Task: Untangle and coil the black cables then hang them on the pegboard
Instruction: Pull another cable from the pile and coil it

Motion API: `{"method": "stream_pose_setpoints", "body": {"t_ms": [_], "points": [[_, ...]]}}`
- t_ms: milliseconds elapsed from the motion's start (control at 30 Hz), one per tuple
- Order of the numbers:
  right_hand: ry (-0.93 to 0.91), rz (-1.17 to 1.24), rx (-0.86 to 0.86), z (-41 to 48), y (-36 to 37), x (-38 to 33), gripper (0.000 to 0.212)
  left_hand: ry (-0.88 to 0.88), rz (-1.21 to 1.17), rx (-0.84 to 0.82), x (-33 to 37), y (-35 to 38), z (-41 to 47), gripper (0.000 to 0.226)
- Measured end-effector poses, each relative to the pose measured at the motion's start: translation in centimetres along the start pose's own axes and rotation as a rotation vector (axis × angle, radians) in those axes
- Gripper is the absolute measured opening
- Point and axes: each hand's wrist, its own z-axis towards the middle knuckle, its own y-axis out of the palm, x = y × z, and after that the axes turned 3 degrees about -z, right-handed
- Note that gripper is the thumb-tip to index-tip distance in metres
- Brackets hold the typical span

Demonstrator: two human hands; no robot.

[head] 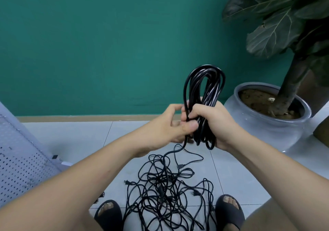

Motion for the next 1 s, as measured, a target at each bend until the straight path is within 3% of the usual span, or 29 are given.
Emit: {"method": "stream_pose_setpoints", "body": {"t_ms": [100, 300, 367, 467, 633, 833, 1000], "points": [[-0.013, 0.051, -0.010, -0.1, -0.8, -0.4, 0.021, -0.006, 0.070, 0.021, -0.1, -0.3, -0.5, 0.040], [0.006, 0.116, -0.001, 0.0, -0.5, -0.5, 0.036, 0.125, 0.079, 0.285, -0.2, -1.9, -0.2, 0.014], [0.005, 0.146, -0.010, -0.1, 0.2, -0.4, 0.036, 0.171, 0.192, 0.397, -1.0, -2.2, 0.3, 0.005], [-0.019, 0.166, 0.058, -0.1, 0.8, 0.1, 0.028, 0.202, 0.458, 0.461, -2.2, -2.0, 1.1, 0.018], [0.038, 0.065, 0.104, -0.6, 1.0, -0.1, 0.017, 0.143, 0.711, 0.395, -3.3, -0.1, 2.0, 0.043], [0.020, 0.082, 0.149, -1.2, 0.9, -1.0, 0.038, 0.099, 0.634, 0.334, -3.8, 1.2, 2.2, 0.076], [0.027, 0.180, 0.152, -1.2, 1.1, -0.8, 0.038, 0.039, 0.664, 0.304, -3.5, 1.4, 2.4, 0.078]]}}
